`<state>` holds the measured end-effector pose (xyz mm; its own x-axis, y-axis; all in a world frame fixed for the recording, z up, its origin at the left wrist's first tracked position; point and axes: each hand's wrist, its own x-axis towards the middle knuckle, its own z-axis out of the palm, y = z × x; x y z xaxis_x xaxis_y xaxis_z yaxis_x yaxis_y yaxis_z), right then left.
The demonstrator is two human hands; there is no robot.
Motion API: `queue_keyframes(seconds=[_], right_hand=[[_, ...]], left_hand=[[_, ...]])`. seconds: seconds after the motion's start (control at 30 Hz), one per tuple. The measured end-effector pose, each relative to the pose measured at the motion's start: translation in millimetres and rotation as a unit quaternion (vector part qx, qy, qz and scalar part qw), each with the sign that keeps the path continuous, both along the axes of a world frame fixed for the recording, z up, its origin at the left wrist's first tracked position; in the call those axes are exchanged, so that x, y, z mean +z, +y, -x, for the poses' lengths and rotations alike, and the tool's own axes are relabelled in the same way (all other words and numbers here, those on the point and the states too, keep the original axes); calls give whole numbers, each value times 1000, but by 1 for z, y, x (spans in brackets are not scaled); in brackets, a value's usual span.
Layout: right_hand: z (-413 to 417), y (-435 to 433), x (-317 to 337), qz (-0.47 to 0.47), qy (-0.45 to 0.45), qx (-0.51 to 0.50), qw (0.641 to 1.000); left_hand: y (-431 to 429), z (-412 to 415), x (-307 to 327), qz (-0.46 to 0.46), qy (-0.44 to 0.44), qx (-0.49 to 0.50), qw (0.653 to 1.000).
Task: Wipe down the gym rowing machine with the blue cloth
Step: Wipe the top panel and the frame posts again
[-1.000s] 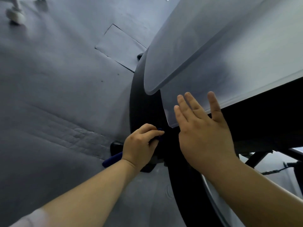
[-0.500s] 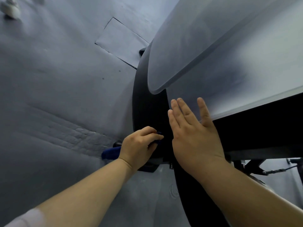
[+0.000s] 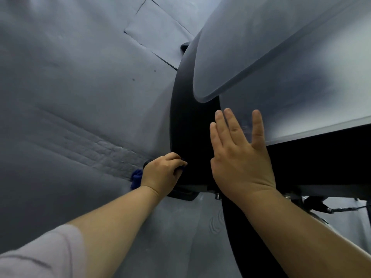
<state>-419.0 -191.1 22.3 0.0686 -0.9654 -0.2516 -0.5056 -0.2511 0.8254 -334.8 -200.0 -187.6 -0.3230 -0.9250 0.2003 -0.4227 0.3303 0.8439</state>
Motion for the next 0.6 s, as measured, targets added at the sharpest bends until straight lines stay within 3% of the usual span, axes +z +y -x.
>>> queue_keyframes(seconds=[0.13,0.3,0.37,0.6], right_hand=[[-1,0,-1,13,-5,0,1000],[-1,-1,-2,13,-14,0,1000],[-2,-1,-2,12,-13,0,1000],[-1,-1,-6,9,-7,-6,1000]], left_hand=[[-4,-2,-11,-79,-70,-26,994],[10,3,1,-76,45,54,995],[12,8,7,-84,51,57,994],[-18,3,-15,-336,-83,45,937]])
